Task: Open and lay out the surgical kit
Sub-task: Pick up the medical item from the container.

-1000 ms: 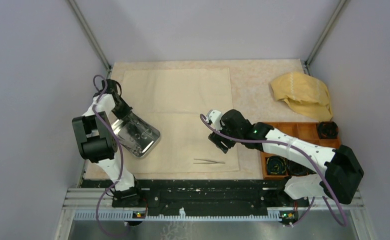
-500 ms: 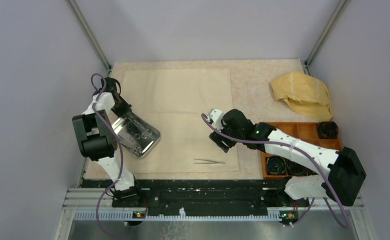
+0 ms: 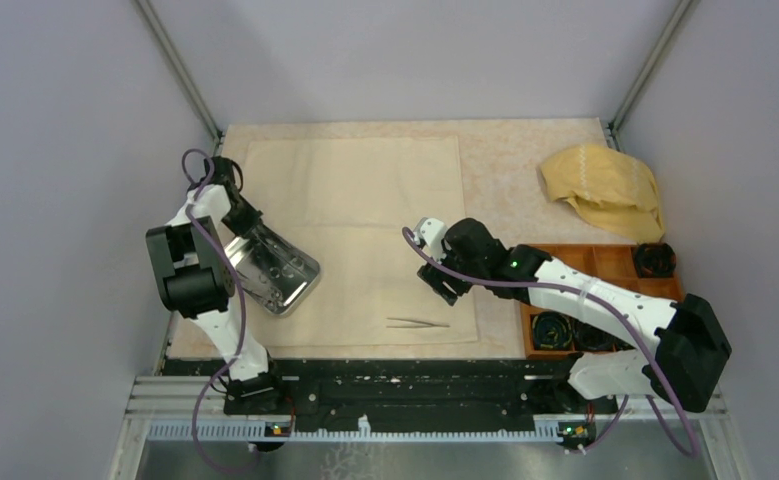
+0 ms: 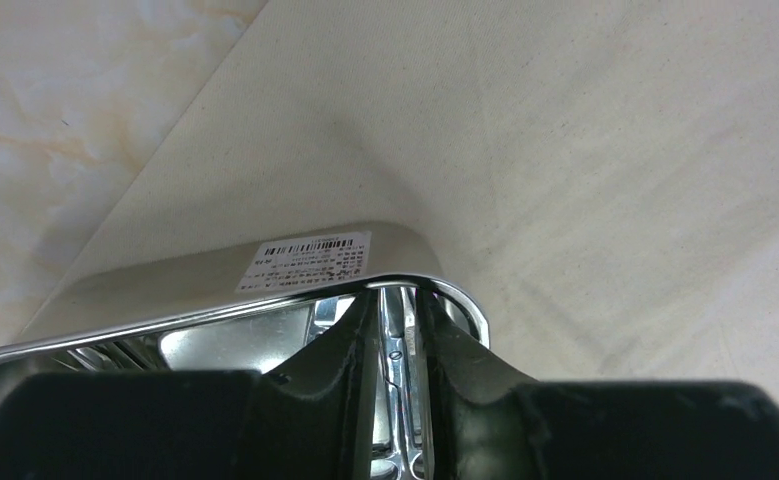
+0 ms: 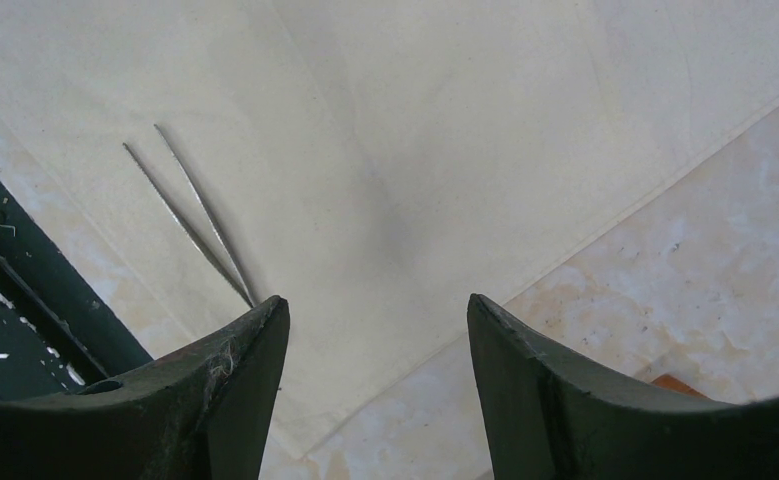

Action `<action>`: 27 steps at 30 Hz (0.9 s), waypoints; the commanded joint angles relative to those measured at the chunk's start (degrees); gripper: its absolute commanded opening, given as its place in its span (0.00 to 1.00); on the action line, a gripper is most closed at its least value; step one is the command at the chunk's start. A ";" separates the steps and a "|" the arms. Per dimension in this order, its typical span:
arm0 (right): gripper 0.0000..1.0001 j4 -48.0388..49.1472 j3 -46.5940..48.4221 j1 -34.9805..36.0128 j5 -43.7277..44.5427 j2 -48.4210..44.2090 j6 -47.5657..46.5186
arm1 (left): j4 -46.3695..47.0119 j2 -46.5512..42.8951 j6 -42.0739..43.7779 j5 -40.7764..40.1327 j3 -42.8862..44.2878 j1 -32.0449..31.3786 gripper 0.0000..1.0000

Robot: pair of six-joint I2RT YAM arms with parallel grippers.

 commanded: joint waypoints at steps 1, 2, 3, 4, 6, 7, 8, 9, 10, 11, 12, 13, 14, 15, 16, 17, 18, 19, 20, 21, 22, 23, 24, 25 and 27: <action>0.66 0.55 1.02 0.21 0.31 -1.61 -0.41 | 2.03 1.21 -0.49 -1.86 0.95 0.24 0.26; 0.66 0.51 1.02 0.17 0.28 -1.65 -0.43 | 2.22 1.36 -0.49 -1.78 0.91 0.23 0.26; 0.66 0.51 1.03 0.25 0.31 -1.66 -0.43 | 2.33 1.60 -0.45 -1.68 0.91 0.18 0.26; 0.66 0.51 1.03 0.20 0.26 -1.66 -0.43 | 2.38 1.76 -0.46 -1.75 0.81 0.20 0.26; 0.66 0.51 1.15 0.20 0.16 -1.54 -0.43 | 2.49 2.15 -0.35 -1.84 0.75 0.15 0.29; 0.66 0.51 1.22 0.21 0.14 -1.54 -0.43 | 2.74 2.14 -0.23 -1.84 0.47 -0.03 0.30; 0.66 0.51 1.32 0.19 0.15 -1.52 -0.43 | 3.19 2.02 -0.16 -1.96 0.07 -0.12 0.32; 0.66 0.44 1.37 0.17 0.08 -1.52 -0.43 | 3.49 1.99 -0.26 -2.13 -0.26 -0.22 0.33; 0.66 0.42 1.50 0.21 -0.05 -1.57 -0.43 | 3.68 1.99 -0.38 -2.19 -0.70 -0.20 0.33; 0.66 0.42 1.54 0.19 -0.10 -1.52 -0.43 | 3.93 1.99 -0.40 -2.05 -1.02 -0.27 0.32; 0.66 0.35 1.57 0.21 -0.25 -1.52 -0.51 | 4.11 1.92 -0.40 -1.90 -1.24 -0.28 0.30; 0.66 0.26 1.61 0.21 -0.33 -1.55 -0.52 | 4.08 1.83 -0.51 -1.85 -1.43 -0.28 0.26; 0.66 0.10 1.68 0.21 -0.39 -1.52 -0.56 | 4.13 1.56 -0.57 -1.93 -1.60 -0.22 0.23; 0.66 0.01 1.68 0.19 -0.39 -1.56 -0.60 | 4.18 1.27 -0.54 -2.20 -1.85 -0.25 0.21; 0.66 -0.09 1.70 0.21 -0.42 -1.62 -0.60 | 4.18 0.86 -0.39 -2.52 -2.04 -0.25 0.20; 0.66 -0.15 1.69 0.20 -0.46 -1.68 -0.61 | 4.18 0.50 -0.03 -2.73 -2.19 -0.26 0.17; 0.66 -0.11 1.63 0.21 -0.46 -1.86 -0.61 | 4.10 0.23 0.24 -2.84 -2.30 -0.26 0.14; 0.66 -0.03 1.55 0.22 -0.59 -1.95 -0.61 | 3.81 -0.11 0.48 -3.00 -2.39 -0.20 0.11; 0.66 0.04 1.51 0.21 -0.57 -2.03 -0.61 | 3.51 -0.65 0.66 -3.19 -2.44 -0.27 0.08; 0.66 0.06 1.52 0.21 -0.57 -2.13 -0.61 | 3.26 -1.27 0.79 -3.24 -2.62 -0.23 0.06; 0.66 0.07 1.45 0.21 -0.56 -2.13 -0.53 | 3.11 -2.06 0.94 -3.25 -2.78 -0.24 0.03; 0.66 0.05 1.51 0.21 -0.55 -2.13 -0.52 | 2.90 -2.89 1.02 -3.33 -3.07 -0.22 0.02; 0.66 0.07 1.47 0.21 -0.55 -2.19 -0.52 | 2.65 -3.80 1.12 -3.34 -3.20 -0.22 0.00; 0.66 0.14 1.59 0.19 -0.63 -2.22 -0.44 | 2.13 -4.67 1.17 -3.29 -3.35 -0.27 0.00; 0.66 0.28 1.56 0.21 -0.79 -2.26 -0.35 | 1.48 -6.99 1.31 -3.12 -3.91 -0.27 0.00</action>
